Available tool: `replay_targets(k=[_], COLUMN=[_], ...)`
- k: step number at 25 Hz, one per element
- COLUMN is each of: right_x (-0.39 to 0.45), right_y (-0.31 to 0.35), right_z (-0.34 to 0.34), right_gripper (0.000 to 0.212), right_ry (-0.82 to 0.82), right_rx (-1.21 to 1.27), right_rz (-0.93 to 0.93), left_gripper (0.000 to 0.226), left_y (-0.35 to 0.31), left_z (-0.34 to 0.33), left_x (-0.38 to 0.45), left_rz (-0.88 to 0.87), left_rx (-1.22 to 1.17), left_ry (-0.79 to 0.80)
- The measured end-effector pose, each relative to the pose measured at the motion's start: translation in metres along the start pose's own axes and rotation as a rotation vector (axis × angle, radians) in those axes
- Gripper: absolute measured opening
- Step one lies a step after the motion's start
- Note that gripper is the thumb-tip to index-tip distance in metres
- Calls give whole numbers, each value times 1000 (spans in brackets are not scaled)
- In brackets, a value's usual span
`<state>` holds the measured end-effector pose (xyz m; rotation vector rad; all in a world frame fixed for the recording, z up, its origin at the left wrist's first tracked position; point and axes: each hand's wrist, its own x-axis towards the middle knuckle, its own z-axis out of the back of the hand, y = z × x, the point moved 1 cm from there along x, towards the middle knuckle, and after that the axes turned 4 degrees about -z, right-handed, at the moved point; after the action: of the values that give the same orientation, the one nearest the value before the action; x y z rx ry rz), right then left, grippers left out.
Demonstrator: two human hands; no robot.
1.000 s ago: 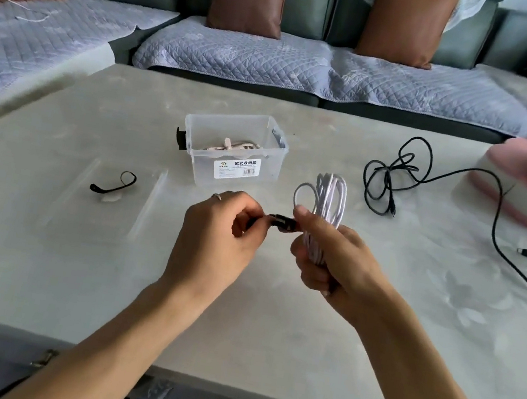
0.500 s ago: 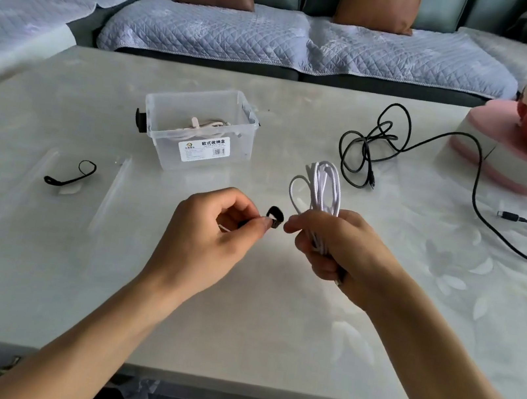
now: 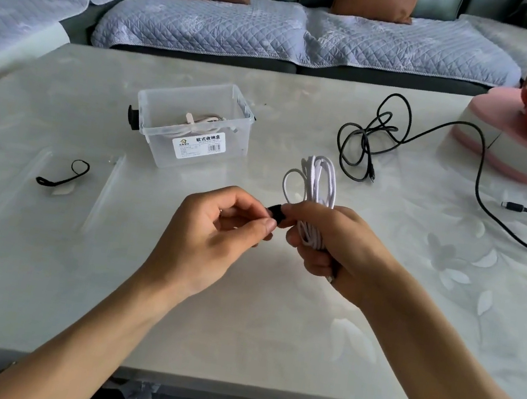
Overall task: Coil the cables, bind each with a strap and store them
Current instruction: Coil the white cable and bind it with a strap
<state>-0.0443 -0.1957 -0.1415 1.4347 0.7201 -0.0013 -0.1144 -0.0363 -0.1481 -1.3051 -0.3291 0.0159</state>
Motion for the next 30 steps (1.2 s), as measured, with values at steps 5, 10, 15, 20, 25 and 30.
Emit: replay_targets(k=[5,10,15,20,25,30], right_x=[-2,-3,-1,-3,0,-8], right_y=[2,6,6,5,6,10], right_z=[1,5,9,-1,-3,-8], right_gripper=[19,12,19,18,23,27], right_ry=[40,70,5,81,17,111], right_rx=[13,18,-99,-258,-234,-440], right_rz=[-9,25,49,83,117,252], left_gripper=[10,8,9,15,15,19], left_y=[-1,0,-1,5,9,14], left_z=[2,9,20,12,12,19], left_x=[-3,1,4,2,9,15], left_rz=[-74,-34,79,170,264,480], left_rx=[123,97,82,161,148,152], left_ry=[38,-67,-50,149,-44,-25])
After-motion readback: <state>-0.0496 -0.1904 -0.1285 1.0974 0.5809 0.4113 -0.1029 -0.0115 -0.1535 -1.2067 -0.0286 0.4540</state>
